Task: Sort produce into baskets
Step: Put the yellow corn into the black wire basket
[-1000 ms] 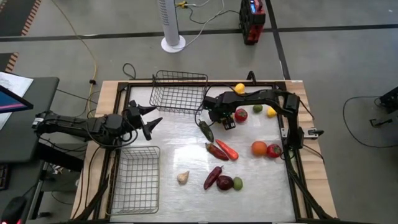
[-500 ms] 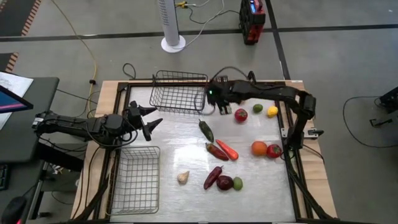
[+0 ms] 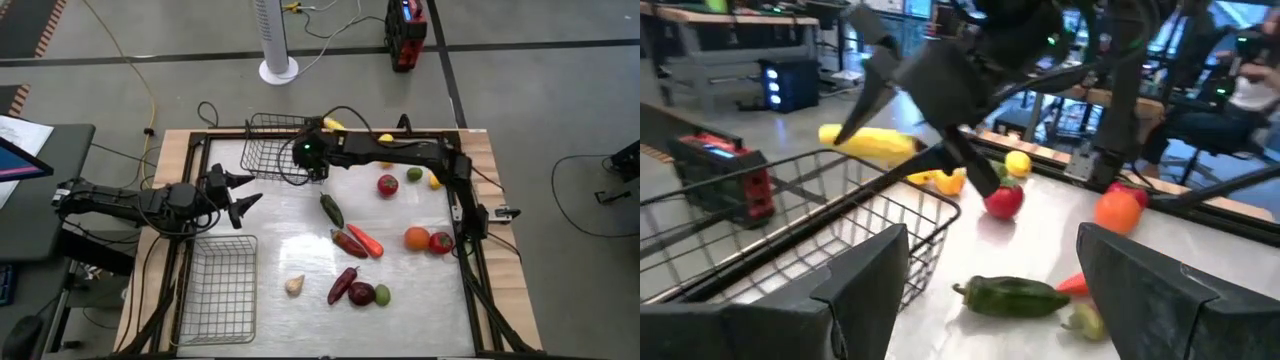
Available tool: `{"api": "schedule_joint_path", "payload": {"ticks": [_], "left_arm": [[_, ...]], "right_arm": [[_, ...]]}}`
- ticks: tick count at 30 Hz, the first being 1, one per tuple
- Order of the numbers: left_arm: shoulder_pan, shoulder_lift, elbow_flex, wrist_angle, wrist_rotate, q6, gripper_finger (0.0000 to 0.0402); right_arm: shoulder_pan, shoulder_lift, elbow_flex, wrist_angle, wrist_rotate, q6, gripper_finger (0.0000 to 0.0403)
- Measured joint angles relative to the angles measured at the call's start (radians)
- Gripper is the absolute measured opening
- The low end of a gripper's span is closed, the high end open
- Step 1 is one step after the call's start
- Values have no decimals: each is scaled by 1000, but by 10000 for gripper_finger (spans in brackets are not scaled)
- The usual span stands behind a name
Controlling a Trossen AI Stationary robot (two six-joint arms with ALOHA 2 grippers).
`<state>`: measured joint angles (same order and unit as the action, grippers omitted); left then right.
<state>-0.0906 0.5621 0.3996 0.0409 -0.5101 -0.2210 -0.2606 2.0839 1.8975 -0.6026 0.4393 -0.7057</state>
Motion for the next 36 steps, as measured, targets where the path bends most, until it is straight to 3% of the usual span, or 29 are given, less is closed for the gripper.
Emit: {"api": "schedule_joint_path", "payload": {"ticks": [4,7,9,13,16,20,24,31,36], "left_arm": [[0,-1,0,-28,25,-9,279],[0,-14,-1,-66,42,-27,279],[0,-26,-1,-85,42,-28,279],[0,-57,-1,-100,34,-29,279],[0,-75,-1,-114,31,-38,279],[0,-81,-1,-99,30,-39,279],[0,-69,-1,-94,21,-56,279],[0,-52,-1,-76,5,-79,279],[0,-52,-1,-81,24,-79,279]], "right_arm": [[22,-19,71,-183,-15,165,254],[-29,-101,33,-310,-241,315,255],[-110,-156,-53,-279,-358,394,255],[-227,-257,-272,-184,-286,490,255],[-262,-344,-388,-115,-312,520,255],[-321,-360,-498,-167,-331,466,255],[-346,-369,-506,-179,-272,559,255],[-360,-249,-511,-195,-249,762,255],[-330,-208,-516,-214,-132,810,255]]}}
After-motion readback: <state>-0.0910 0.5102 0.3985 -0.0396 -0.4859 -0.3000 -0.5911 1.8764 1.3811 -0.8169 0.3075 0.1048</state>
